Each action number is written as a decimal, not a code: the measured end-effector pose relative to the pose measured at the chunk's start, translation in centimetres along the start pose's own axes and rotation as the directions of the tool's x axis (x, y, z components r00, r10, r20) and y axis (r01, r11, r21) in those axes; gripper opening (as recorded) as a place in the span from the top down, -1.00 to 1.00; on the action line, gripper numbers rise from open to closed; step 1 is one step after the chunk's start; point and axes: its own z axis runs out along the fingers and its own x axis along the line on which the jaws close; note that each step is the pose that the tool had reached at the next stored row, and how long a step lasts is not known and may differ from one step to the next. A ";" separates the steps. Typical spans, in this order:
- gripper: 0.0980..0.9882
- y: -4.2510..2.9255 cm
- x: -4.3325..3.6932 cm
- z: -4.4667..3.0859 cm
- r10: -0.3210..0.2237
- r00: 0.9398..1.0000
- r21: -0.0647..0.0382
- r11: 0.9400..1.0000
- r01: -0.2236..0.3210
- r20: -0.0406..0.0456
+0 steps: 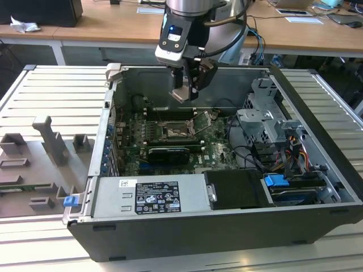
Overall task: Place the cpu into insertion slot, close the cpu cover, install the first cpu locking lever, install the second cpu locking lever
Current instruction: 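Place the cpu into insertion slot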
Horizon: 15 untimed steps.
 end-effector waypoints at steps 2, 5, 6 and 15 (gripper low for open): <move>0.03 -0.01 0.00 0.11 0.009 1.000 0.001 1.000 -0.009 0.000; 0.03 -0.02 -0.01 0.24 0.019 1.000 0.002 1.000 -0.019 0.000; 0.03 -0.02 -0.01 0.29 0.023 1.000 0.002 1.000 -0.023 0.000; 0.03 -0.07 -0.02 0.81 0.044 0.999 0.003 0.999 -0.044 0.001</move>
